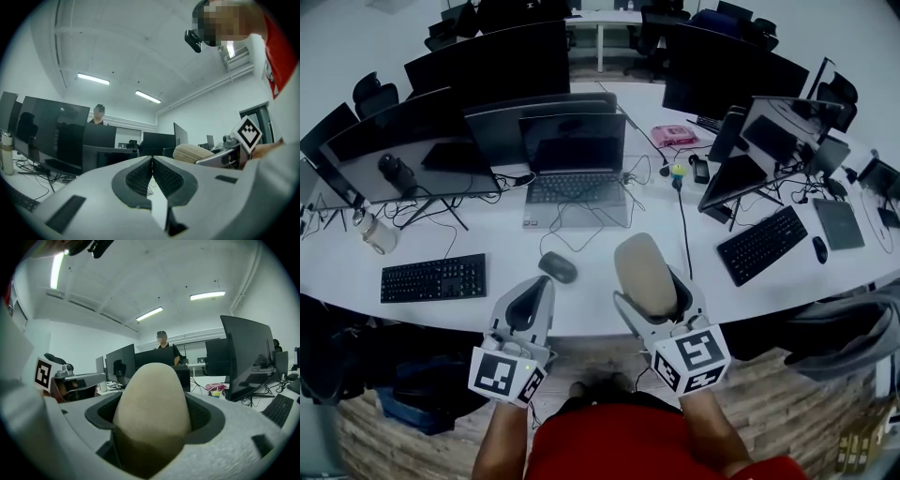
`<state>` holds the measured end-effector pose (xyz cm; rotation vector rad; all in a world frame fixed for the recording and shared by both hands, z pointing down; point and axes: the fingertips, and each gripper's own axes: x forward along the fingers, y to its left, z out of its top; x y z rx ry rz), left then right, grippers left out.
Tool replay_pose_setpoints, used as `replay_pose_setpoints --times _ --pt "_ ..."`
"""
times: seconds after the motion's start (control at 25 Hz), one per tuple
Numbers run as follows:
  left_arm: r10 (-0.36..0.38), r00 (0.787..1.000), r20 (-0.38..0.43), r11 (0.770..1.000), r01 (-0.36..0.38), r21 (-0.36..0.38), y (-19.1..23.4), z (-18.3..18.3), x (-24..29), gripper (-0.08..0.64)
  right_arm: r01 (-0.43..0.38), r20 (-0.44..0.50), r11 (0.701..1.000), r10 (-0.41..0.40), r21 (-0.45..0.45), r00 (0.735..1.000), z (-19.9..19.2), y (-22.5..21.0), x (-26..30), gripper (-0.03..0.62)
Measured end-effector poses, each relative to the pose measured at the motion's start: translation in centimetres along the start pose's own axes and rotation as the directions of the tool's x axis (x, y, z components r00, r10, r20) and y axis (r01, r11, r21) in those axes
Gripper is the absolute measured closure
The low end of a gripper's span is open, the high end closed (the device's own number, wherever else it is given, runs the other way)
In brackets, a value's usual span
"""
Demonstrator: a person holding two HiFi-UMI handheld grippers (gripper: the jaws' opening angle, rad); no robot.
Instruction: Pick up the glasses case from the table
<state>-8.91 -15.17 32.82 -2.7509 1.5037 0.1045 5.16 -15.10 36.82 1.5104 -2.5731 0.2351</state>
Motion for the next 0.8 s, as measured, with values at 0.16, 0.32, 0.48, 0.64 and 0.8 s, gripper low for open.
replay_pose_setpoints --times 0.16,0.32,0.48,0.64,0.8 --pt "-0.001 1.000 0.001 1.000 0.001 0.000 0.01 -0.08 0.18 0.549 0.004 0.006 1.000 -0.004 0.003 1.000 -0.12 -0.20 0.12 0.196" --pt "-0.004 1.000 0.005 1.000 0.004 -0.002 -0.03 -0.06 0.35 0.549 0.005 0.006 1.000 -0.005 0.006 1.000 0.01 -0.33 0.16 0.196" --pt "-0.007 1.000 0.004 1.000 0.007 -0.005 -0.06 -0.10 0.43 0.549 0.009 0.006 1.000 -0.009 0.013 1.000 -0.04 -0.43 0.16 0.196" --pt "-0.006 1.000 0.002 1.000 0.006 -0.007 -0.10 -0.12 0.42 0.549 0.011 0.005 1.000 -0.011 0.022 1.000 -0.20 -0.49 0.11 0.196" --pt "-0.006 1.000 -0.001 1.000 0.006 -0.009 -0.26 -0.13 0.33 0.549 0.009 0.001 1.000 -0.009 0.023 1.000 -0.10 -0.45 -0.07 0.196"
